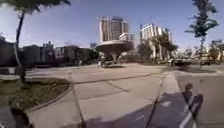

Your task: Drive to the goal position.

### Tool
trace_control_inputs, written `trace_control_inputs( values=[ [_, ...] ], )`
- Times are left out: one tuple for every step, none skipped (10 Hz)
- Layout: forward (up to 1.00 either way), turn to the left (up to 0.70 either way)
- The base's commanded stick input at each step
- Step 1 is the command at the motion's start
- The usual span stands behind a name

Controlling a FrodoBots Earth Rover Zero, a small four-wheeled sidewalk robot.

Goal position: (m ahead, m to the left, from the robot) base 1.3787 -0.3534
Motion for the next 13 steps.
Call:
trace_control_inputs(
  values=[
    [0.62,0.02],
    [0.62,0.01],
    [0.62,0.01],
    [0.62,0.01],
    [0.62,0.01],
    [0.62,0.01],
    [0.62,0.01],
    [0.62,0.01],
    [0.62,0.01],
    [0.62,0.01],
    [0.49,0.01],
    [0.3,0.01],
    [0.12,0.0]
  ],
)
